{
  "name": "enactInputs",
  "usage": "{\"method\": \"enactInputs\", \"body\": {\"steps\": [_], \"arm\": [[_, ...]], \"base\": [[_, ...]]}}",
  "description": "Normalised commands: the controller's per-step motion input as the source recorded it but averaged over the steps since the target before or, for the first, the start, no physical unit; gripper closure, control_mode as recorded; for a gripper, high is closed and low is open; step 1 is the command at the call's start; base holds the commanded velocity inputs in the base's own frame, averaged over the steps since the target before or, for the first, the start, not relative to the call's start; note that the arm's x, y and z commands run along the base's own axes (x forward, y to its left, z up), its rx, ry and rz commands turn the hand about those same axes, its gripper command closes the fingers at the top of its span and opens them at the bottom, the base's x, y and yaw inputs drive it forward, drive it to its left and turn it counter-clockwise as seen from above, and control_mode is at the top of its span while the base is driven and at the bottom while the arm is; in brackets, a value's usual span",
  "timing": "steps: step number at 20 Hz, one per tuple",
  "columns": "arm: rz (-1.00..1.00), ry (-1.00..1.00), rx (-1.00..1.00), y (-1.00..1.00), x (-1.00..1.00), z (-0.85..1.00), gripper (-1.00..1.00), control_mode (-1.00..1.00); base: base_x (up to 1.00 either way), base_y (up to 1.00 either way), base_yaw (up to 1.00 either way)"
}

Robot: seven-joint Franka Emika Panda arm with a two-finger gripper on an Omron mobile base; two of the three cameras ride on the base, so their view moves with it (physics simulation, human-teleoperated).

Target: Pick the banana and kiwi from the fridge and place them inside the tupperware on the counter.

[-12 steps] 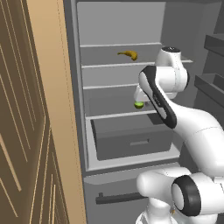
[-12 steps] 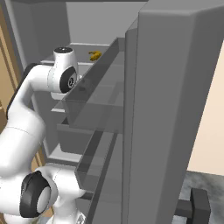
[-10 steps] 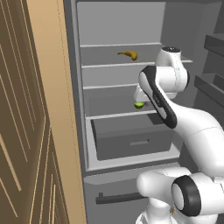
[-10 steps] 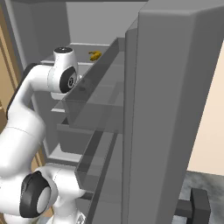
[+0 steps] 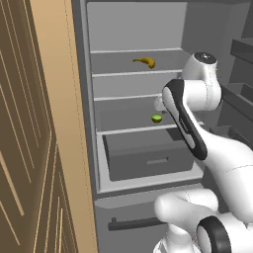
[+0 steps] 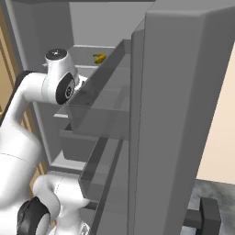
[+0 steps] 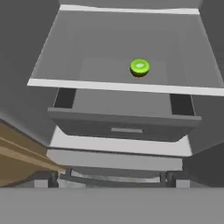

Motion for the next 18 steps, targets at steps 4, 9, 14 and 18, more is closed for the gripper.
{"method": "enactInputs", "body": {"steps": [4, 9, 14, 18], "arm": [[0.0, -0.29, 0.0, 0.0, 0.0, 0.33, -1.0, -1.0], [0.0, -0.17, 0.0, 0.0, 0.0, 0.43, -1.0, -1.0], [0.0, -0.11, 0.0, 0.0, 0.0, 0.5, -1.0, -1.0], [-0.01, -0.02, 0.0, 0.0, 0.0, 0.56, -1.0, -1.0]], "base": [[0.0, 0.0, 0.0], [0.0, 0.0, 0.0], [0.0, 0.0, 0.0], [0.0, 0.0, 0.0]]}}
